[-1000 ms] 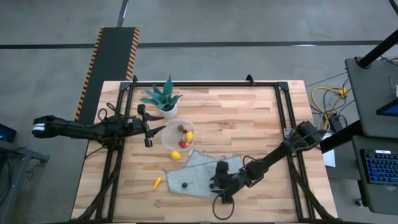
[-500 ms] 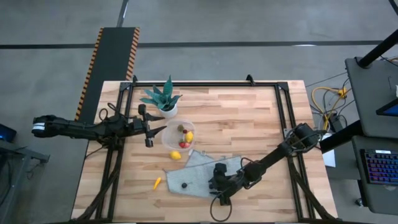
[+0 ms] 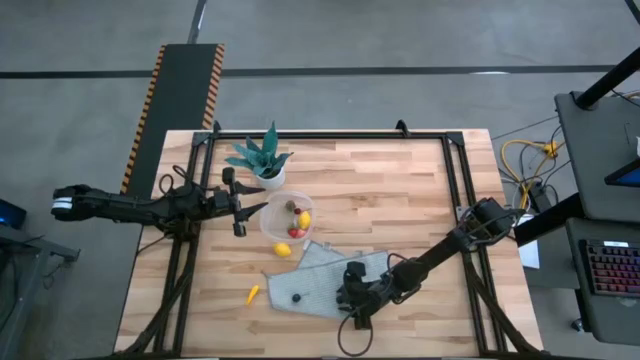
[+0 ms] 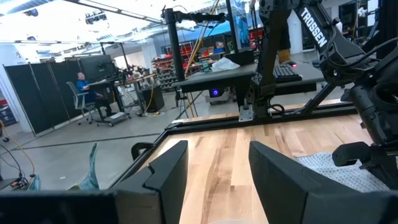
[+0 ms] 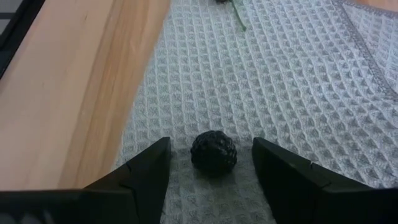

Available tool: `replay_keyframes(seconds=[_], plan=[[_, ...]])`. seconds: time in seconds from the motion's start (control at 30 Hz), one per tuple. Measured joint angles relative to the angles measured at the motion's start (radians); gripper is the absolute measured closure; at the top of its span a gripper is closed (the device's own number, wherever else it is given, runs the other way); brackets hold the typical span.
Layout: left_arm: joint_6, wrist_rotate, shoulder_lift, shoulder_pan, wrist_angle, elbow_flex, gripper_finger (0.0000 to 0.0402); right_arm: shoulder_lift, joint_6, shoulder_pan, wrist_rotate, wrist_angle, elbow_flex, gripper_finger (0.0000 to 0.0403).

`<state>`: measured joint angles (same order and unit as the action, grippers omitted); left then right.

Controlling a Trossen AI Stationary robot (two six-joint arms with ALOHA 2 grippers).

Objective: Pick and placing Produce into tupperware
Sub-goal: Put the blackberry into the container

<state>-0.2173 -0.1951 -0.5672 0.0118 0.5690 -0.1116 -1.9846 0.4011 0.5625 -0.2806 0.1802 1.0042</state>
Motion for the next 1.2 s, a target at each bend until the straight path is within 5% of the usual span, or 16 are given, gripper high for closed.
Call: replay_keyframes(seconds=[0.77,1.2], plan=[[0.0,0.0,0.0,0.0,0.0,-0.001,0.0245,0.016,0.0,0.0,-0.008,0.001,0.0,0.0187],[0.0,0.0,0.0,0.0,0.0,-0.002,0.0245,0.016,0.0,0.0,-0.008,0.003,0.0,0.0251]])
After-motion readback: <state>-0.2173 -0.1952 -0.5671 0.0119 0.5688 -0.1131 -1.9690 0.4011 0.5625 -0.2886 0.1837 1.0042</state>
